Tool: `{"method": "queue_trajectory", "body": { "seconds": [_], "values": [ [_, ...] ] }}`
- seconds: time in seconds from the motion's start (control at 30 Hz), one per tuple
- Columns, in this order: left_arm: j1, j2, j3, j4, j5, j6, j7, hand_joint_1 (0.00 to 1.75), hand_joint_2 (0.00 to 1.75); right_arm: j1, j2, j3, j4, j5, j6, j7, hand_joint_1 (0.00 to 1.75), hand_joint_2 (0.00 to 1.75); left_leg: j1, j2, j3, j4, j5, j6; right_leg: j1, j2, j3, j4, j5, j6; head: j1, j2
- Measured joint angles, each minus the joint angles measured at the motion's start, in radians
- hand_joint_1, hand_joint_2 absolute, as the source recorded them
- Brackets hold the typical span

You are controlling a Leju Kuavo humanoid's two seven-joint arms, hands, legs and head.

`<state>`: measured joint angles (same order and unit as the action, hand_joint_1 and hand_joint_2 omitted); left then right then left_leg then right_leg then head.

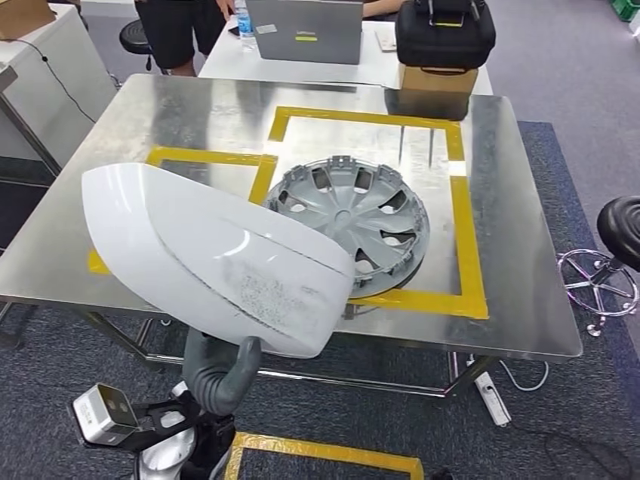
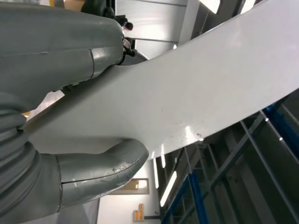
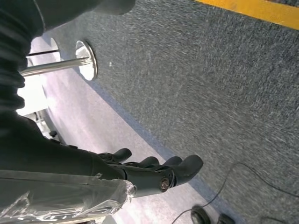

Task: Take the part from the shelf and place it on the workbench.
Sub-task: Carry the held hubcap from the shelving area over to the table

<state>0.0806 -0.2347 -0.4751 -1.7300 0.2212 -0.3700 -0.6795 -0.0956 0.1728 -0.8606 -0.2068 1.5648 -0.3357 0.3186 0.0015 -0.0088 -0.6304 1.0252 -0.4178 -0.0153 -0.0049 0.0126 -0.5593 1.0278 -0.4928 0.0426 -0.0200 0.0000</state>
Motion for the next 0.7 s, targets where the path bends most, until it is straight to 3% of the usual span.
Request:
{"method": "queue_trajectory", "body": {
  "seconds": [0.07, 0.13, 0.23, 0.27, 0.3, 0.33, 0.4, 0.47, 0.6, 0.63, 0.7],
  "values": [
    [-0.002, -0.003, 0.001, -0.001, 0.003, 0.002, 0.000, 1.75, 1.75, -0.001, 0.000, 0.000, 0.000, 0.000, 0.000, 0.001, 0.00, 1.75, 0.002, -0.003, 0.004, -0.008, -0.006, 0.010, -0.001, -0.002, 0.003, -0.004, -0.004, 0.011, 0.002, 0.000],
    [-0.004, -0.005, 0.001, -0.002, 0.004, 0.003, 0.000, 1.75, 1.75, -0.003, 0.000, 0.000, 0.000, 0.000, 0.000, 0.001, 0.00, 1.75, 0.006, -0.003, 0.012, -0.012, -0.009, 0.020, -0.002, -0.003, -0.011, 0.035, -0.030, 0.022, 0.006, 0.000],
    [-0.007, -0.006, 0.001, -0.003, 0.006, 0.005, 0.002, 1.75, 1.75, -0.003, 0.000, 0.000, 0.000, 0.000, -0.001, 0.002, 0.00, 1.75, 0.006, -0.002, 0.018, -0.013, -0.016, 0.030, -0.003, -0.005, -0.112, 0.226, -0.114, 0.032, 0.011, 0.000],
    [-0.007, -0.006, 0.001, -0.003, 0.007, 0.007, 0.002, 1.75, 1.75, -0.002, 0.000, 0.000, 0.000, 0.000, 0.000, 0.002, 0.00, 1.75, 0.006, -0.002, 0.020, -0.012, -0.018, 0.032, -0.004, -0.005, -0.143, 0.275, -0.125, 0.033, 0.011, 0.000],
    [-0.007, -0.006, 0.001, -0.003, 0.010, 0.008, 0.003, 1.75, 1.75, -0.002, 0.001, 0.000, 0.000, 0.000, 0.000, 0.002, 0.00, 1.75, 0.006, -0.003, 0.024, -0.012, -0.021, 0.032, -0.004, -0.005, -0.157, 0.287, -0.114, 0.033, 0.011, 0.000],
    [-0.007, -0.006, 0.001, -0.003, 0.011, 0.010, 0.003, 1.75, 1.75, -0.002, 0.001, 0.000, 0.000, 0.000, 0.000, 0.002, 0.00, 1.75, 0.006, -0.004, 0.029, -0.012, -0.025, 0.031, -0.004, -0.005, -0.150, 0.258, -0.082, 0.032, 0.011, 0.000],
    [-0.007, -0.006, 0.001, -0.003, 0.014, 0.011, 0.003, 1.75, 1.75, -0.003, 0.001, 0.000, 0.000, 0.000, 0.000, 0.002, 0.00, 1.75, 0.005, -0.005, 0.044, -0.012, -0.034, 0.024, -0.004, -0.005, -0.095, 0.123, 0.002, 0.029, 0.011, 0.000],
    [-0.009, -0.006, 0.001, -0.003, 0.015, 0.012, 0.003, 1.75, 1.75, -0.004, 0.002, 0.001, 0.000, 0.000, 0.000, 0.003, 0.00, 1.75, 0.001, -0.006, 0.052, -0.010, -0.042, 0.014, -0.003, -0.004, -0.051, 0.025, 0.044, 0.020, 0.011, 0.000],
    [-0.011, -0.006, 0.001, -0.004, 0.020, 0.018, 0.005, 1.75, 1.75, -0.004, 0.003, 0.001, 0.000, 0.001, 0.000, 0.003, 0.00, 1.75, 0.001, -0.005, 0.052, -0.011, -0.049, -0.007, -0.003, -0.002, -0.043, 0.004, 0.047, -0.007, 0.008, 0.000],
    [-0.012, -0.005, 0.001, -0.004, 0.024, 0.021, 0.007, 1.75, 1.75, -0.004, 0.003, 0.001, 0.000, 0.001, 0.000, 0.004, 0.00, 1.75, 0.001, -0.004, 0.043, 0.009, -0.063, -0.012, -0.005, -0.002, -0.041, 0.001, 0.048, -0.014, 0.006, 0.000],
    [-0.014, -0.005, 0.001, -0.003, 0.039, 0.027, 0.021, 1.75, 1.75, -0.005, 0.003, 0.000, 0.000, 0.001, 0.000, 0.004, 0.00, 1.75, 0.002, -0.002, -0.008, 0.111, -0.118, -0.019, -0.007, -0.003, -0.040, -0.001, 0.047, -0.022, 0.002, 0.000]
  ]
}}
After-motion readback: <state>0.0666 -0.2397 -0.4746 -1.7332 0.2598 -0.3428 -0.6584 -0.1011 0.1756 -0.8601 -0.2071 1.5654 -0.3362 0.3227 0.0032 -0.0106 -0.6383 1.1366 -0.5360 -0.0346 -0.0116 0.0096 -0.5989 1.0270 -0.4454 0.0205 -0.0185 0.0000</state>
